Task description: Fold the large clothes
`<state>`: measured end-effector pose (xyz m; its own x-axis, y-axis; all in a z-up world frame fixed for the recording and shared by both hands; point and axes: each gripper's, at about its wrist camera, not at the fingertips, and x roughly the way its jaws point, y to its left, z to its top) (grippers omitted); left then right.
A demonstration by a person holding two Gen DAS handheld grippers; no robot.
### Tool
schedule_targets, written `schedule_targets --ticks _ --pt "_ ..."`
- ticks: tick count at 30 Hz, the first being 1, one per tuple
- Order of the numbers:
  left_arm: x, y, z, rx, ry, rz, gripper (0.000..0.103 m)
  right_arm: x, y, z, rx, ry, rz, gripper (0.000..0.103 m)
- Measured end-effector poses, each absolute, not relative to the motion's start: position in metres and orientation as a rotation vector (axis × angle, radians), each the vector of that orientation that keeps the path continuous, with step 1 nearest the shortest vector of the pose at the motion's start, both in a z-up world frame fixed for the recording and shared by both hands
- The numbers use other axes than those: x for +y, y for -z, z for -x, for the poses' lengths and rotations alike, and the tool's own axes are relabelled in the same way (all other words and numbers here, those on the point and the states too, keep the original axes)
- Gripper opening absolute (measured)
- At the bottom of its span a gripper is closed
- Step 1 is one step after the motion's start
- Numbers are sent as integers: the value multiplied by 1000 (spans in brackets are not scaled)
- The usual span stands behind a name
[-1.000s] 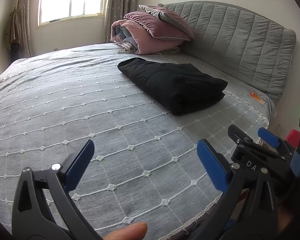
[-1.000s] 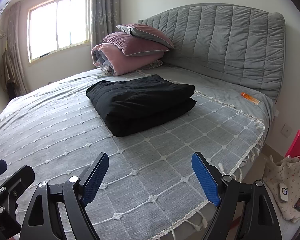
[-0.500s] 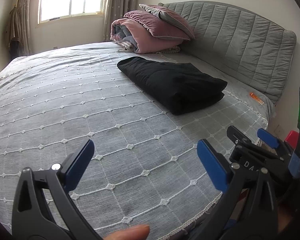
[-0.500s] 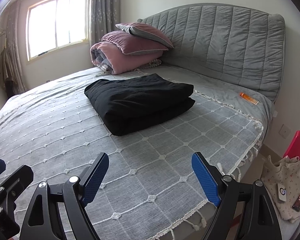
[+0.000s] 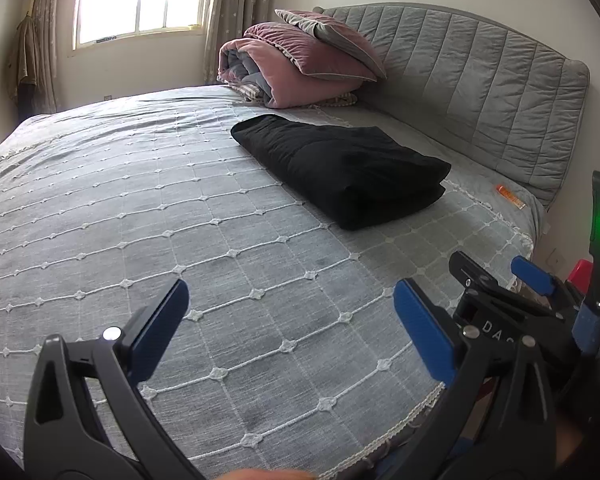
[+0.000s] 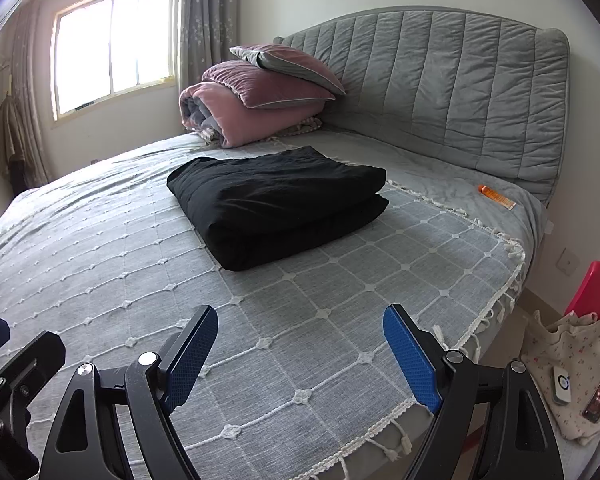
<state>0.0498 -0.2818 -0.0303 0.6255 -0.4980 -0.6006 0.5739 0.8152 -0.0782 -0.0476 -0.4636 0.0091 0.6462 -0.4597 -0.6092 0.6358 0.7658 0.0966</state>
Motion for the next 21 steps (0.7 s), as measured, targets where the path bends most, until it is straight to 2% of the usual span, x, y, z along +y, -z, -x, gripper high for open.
schedule_targets --ticks 21 --pt "-285 28 -51 661 636 -112 102 -465 -9 47 599 634 -315 86"
